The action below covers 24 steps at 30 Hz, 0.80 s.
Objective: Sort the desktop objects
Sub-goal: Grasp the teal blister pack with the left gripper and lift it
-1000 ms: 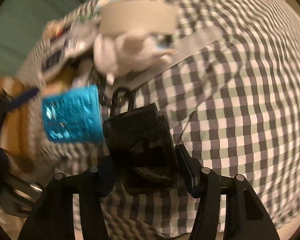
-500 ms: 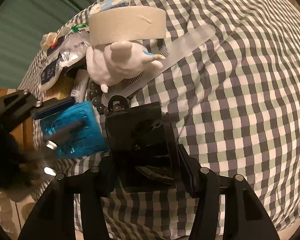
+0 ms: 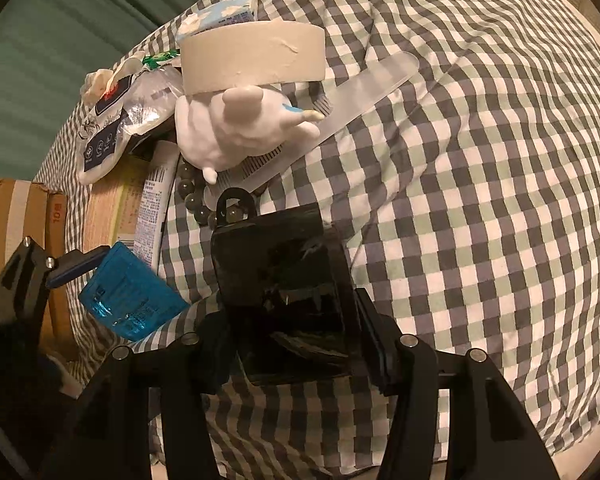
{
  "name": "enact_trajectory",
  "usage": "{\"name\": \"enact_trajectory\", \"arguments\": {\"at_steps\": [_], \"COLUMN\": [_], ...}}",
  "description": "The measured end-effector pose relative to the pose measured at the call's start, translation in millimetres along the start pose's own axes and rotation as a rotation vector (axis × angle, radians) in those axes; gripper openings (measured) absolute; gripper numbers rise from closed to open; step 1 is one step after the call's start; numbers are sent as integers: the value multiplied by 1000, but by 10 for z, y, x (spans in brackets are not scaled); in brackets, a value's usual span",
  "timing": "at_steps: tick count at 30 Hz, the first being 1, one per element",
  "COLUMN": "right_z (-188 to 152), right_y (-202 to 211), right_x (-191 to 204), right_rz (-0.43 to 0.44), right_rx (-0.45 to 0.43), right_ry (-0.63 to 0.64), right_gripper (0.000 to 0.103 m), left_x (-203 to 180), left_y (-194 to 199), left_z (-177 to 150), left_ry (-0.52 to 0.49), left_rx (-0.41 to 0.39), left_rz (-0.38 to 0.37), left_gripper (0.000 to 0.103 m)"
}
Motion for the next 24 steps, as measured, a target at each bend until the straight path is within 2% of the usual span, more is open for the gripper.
{"name": "enact_trajectory", "arguments": {"at_steps": [1,4,8,11,17,18,19,20,21,22,23,24], "right_z": [-34,-37,-93,-85,-100,-105,-77,-59,-60,-65,-71,-73], "right_y": [24,30,169,193,208,213,188,193,194,195,201,213], "right_x": [-32,-39,-152,-188,-209,-210,-135,-115,-118,-123,-139,-148], "right_rz": [1,6,25,38,28,22,18,20,19,20,21,23], "right_rx": [-2,-3,-33,-28,-33,-35,-38,-58,-58,-60,-62,-65], "right_ry": [1,10,8,1,5,0,-6,-58,-60,-62,-61,-59], "right_gripper": [52,52,52,52,52,52,52,52,52,52,52,52], "left_x": [27,132,163,232,186,156,125,101,89,75,79,100], "left_y": [-31,-71,103,315,429,416,336,233,160,98,40,26], "left_z": [-22,-54,-90,-214,-376,-385,-385,-373,-363,-350,-340,-341], "left_ry": [21,82,134,204,261,266,281,307,322,333,354,379], "left_rx": [-6,-17,-44,-80,-110,-85,-24,35,61,76,81,72], "left_rz": [10,-26,-28,-132,-224,-251,-292,-311,-307,-281,-270,-290], "left_gripper": [83,77,65,64,65,65,63,60,39,25,24,24]}}
Point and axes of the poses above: each gripper's, at about its wrist camera, not at the fingertips, and y roughly against the way its jaws point, x to its left, z to its top, the point moved 1 cm from there along -y, roughly the way its jaws point, and after that the axes turned 14 degrees about x, right-handed, at the moved point
